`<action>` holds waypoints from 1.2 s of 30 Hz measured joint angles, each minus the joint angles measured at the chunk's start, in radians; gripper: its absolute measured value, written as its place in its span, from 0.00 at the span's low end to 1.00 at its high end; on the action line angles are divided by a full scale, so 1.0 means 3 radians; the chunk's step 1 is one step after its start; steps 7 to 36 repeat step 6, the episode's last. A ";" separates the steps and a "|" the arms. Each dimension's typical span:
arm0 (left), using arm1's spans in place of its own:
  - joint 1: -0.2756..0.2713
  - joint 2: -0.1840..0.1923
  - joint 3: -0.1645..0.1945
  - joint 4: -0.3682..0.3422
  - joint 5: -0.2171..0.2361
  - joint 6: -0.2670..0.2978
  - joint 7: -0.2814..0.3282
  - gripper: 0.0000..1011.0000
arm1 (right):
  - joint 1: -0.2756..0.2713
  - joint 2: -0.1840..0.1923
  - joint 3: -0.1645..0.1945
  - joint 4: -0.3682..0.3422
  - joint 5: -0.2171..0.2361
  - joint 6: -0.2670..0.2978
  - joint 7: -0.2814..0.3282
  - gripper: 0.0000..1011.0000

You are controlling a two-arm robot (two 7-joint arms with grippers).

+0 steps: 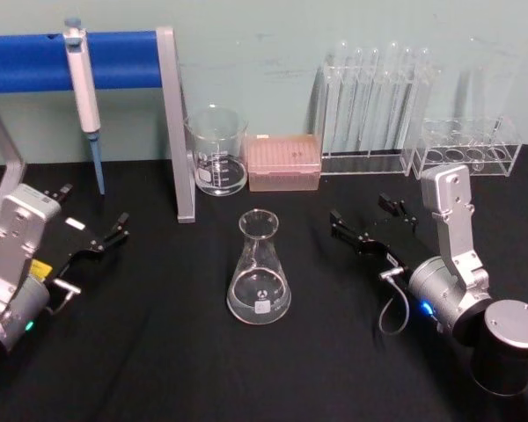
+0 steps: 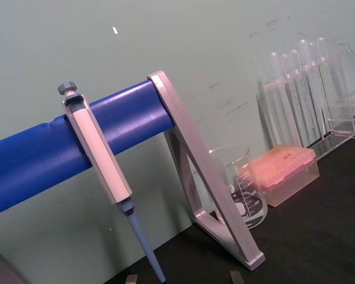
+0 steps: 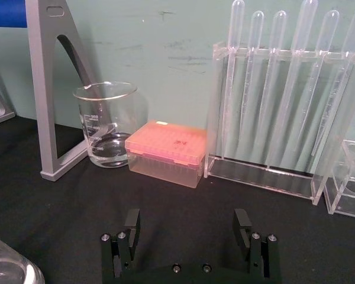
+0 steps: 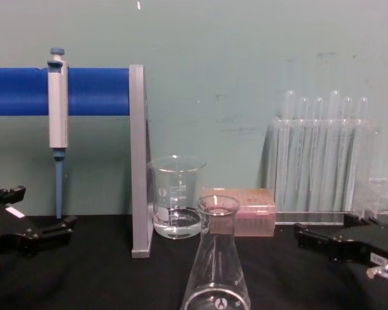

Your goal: Grasp the erlenmeyer flask with one hand, shake it three times, then place it back.

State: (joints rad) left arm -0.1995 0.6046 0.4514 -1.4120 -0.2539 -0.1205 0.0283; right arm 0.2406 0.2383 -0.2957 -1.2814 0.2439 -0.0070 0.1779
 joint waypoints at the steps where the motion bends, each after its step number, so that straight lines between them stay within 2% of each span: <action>1: 0.0000 0.0000 0.0000 0.0000 0.0000 0.0000 0.0000 0.99 | 0.0000 0.0000 0.0000 0.0000 0.0000 0.0000 0.0000 0.99; 36: 0.0000 0.0000 0.0000 0.0000 0.0000 0.0000 0.0000 0.99 | 0.0000 0.0000 0.0000 0.0000 0.0000 0.0000 0.0000 0.99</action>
